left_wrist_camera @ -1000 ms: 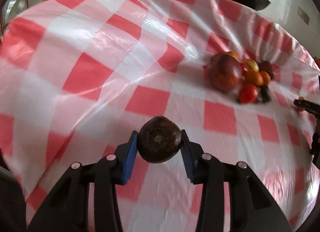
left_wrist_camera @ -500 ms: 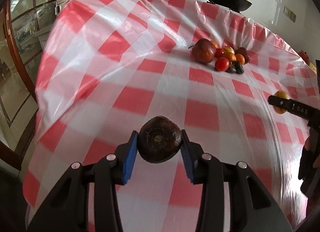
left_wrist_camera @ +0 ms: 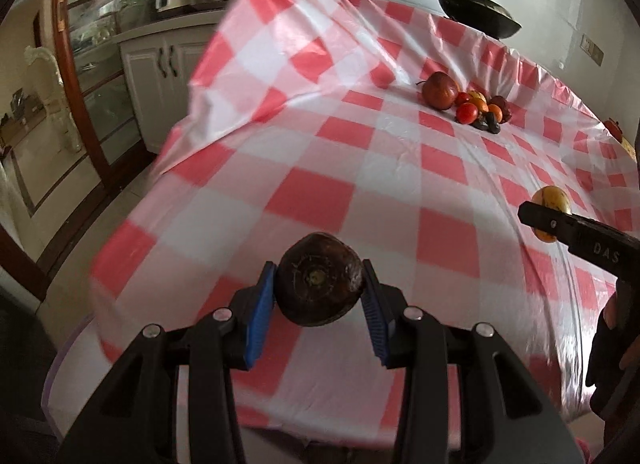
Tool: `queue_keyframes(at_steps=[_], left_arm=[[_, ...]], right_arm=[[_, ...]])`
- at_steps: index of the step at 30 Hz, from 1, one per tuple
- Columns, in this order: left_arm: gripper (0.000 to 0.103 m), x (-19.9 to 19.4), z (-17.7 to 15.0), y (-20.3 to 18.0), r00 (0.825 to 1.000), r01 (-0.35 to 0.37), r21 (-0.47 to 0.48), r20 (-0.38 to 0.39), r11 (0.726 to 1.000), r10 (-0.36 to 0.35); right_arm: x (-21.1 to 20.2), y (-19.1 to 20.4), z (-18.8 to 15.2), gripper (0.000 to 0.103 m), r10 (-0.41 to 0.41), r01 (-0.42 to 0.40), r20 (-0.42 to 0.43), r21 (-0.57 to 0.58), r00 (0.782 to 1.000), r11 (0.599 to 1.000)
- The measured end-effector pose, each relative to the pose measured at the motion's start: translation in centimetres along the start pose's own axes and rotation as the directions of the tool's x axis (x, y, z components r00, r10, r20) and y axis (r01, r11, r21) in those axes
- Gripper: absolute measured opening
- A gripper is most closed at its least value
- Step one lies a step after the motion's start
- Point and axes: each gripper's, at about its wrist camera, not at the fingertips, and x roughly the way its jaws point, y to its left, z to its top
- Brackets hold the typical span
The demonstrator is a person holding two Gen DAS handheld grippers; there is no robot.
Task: Organize fruits
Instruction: 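Carry the melon in the right tool and dark fruit in the left tool to the white box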
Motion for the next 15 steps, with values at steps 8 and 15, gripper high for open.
queue_keyframes(at_steps=[8, 15], left_arm=[[0.042, -3.0, -3.0, 3.3, 1.0, -0.01, -0.035, 0.024, 0.999, 0.011], [0.042, -5.5, -6.1, 7.2, 0.999, -0.023, -0.102, 0.046, 0.994, 0.028]], right_arm=[[-1.3, 6.0, -2.0, 0.046, 0.041, -0.042, -0.007, -0.112, 0.999, 0.993], [-1.7, 11.6, -4.0, 0.046, 0.091, -0.096, -0.031, -0.237, 0.995, 0.967]])
